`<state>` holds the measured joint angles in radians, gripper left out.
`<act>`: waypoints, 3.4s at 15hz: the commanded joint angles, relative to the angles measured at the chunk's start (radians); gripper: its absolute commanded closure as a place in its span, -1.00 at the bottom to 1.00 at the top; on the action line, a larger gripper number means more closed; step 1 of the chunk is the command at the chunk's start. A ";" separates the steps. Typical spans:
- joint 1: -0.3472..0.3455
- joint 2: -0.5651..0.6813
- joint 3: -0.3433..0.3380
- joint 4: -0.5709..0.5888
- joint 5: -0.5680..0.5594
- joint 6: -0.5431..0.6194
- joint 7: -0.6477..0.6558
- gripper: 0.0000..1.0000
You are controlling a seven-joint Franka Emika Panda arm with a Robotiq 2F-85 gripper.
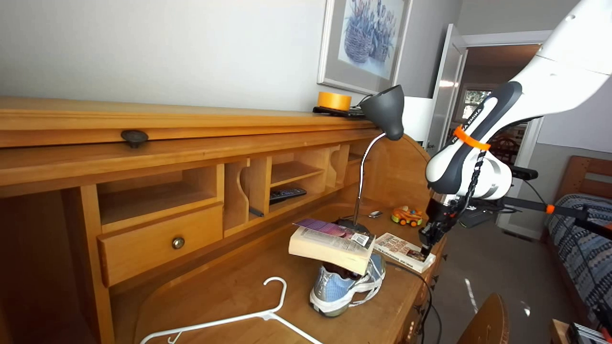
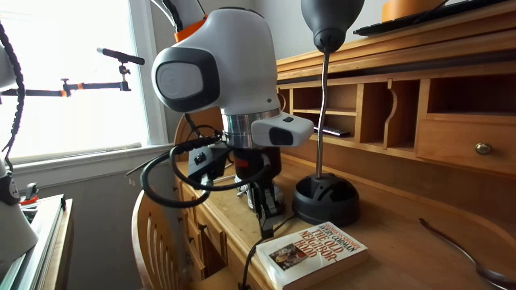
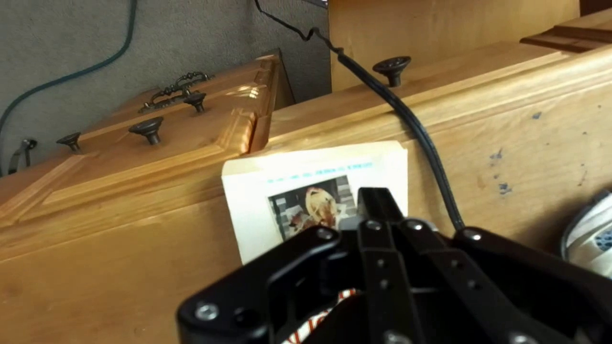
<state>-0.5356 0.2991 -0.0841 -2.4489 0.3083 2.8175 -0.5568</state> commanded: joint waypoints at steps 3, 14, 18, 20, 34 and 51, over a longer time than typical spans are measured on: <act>-0.082 0.075 0.068 0.051 0.069 0.024 -0.084 1.00; -0.150 0.172 0.141 0.087 0.204 0.202 -0.020 1.00; -0.115 0.179 0.099 0.083 0.191 0.235 0.013 1.00; -0.093 0.177 0.073 0.080 0.188 0.235 0.030 1.00; 0.122 0.192 -0.154 0.080 0.184 0.247 0.122 1.00; 0.366 0.022 -0.345 -0.049 -0.090 0.177 0.367 -0.56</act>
<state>-0.2823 0.3715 -0.3276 -2.4330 0.2839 3.0320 -0.2394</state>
